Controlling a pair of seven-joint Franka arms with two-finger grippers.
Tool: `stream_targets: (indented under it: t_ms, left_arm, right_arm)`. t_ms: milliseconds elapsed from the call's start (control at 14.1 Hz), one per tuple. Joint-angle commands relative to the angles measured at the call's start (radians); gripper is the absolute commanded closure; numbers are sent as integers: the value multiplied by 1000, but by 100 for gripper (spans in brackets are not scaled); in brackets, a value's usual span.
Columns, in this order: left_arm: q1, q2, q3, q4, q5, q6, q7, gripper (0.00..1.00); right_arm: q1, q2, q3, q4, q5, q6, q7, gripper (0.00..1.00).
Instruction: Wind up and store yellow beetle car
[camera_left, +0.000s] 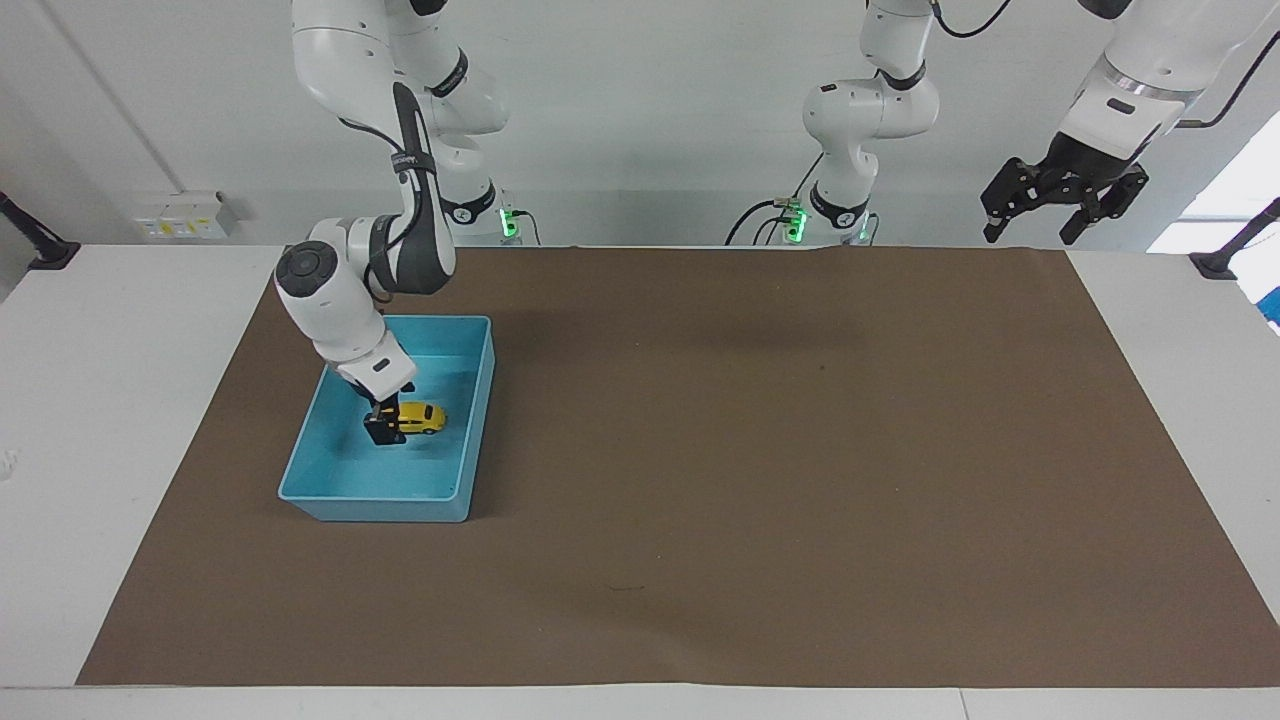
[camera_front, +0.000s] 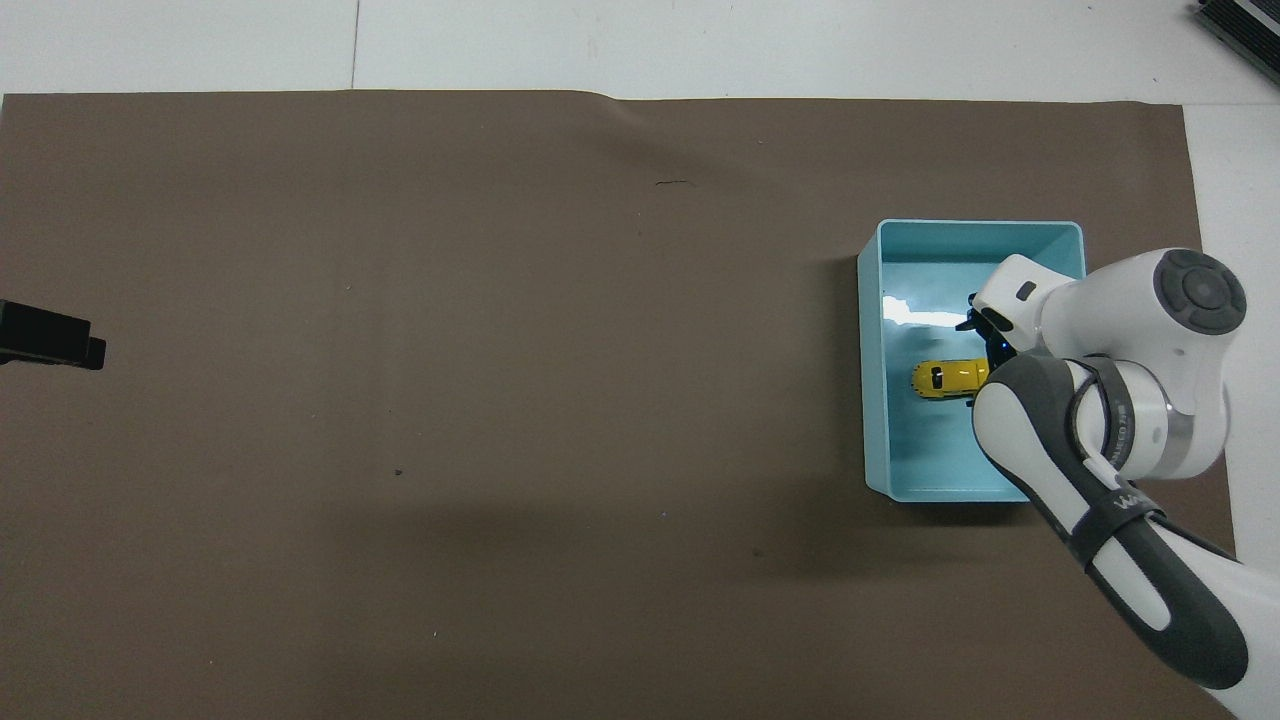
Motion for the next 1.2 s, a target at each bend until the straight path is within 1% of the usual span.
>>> stream_targets:
  t_ms: [0,213,709,1134]
  left_arm:
    - [16,-12,-7,-13,-15,4,8,0]
    - [16,-13,-7,-13,-15,4,8,0]
    - [17,-12,-7,-13,-15,4,8,0]
    - [17,-12,-7,-13,-15,4,8,0]
  right_arm:
    - [-4,-13,8,49,3,-73,-11,0]
    - [-2,-41,17,86,6,-136,-4,0]
    - [-4,-84,23,228,13,-342,10,0]
    - [-4,-179,57,274,12,-454,130,0]
